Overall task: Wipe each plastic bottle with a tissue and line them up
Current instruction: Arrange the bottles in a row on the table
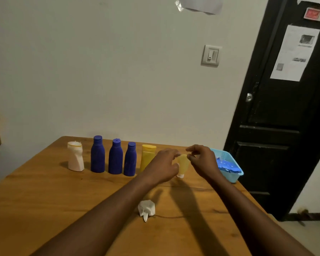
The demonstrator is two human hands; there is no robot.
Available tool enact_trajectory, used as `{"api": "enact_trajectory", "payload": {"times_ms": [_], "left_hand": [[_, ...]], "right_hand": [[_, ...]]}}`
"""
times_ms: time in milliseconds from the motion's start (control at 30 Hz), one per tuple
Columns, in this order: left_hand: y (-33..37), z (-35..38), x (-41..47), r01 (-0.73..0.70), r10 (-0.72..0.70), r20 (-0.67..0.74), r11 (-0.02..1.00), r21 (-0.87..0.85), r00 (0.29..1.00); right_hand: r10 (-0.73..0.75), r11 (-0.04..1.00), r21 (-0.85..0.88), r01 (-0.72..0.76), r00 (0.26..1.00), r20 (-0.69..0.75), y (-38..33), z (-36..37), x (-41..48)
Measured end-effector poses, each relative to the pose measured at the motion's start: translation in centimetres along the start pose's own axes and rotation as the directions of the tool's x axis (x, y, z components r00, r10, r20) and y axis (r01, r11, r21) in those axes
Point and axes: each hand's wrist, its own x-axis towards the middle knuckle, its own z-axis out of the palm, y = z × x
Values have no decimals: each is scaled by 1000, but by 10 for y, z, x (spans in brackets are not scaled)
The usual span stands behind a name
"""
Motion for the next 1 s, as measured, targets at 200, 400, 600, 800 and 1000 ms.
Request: {"api": "enact_trajectory", "payload": {"times_ms": [200,400,600,800,1000], "left_hand": [[-4,21,38,115,-137,176,985,127,975],[-22,53,44,183,-205,212,976,116,956],[-25,63,49,187,-199,237,980,74,951],[-14,67,79,193,-206,235,978,78,950],[-14,89,121,255,-279,239,958,127,930]], "right_hand": [[32,974,-224,34,958,284,24,10,49],[24,976,-206,76,896,443,39,13,65],[-49,978,-159,135,890,454,48,14,71],[-93,977,-147,152,932,350,54,15,118],[-87,969,-197,152,948,305,60,42,176]]}}
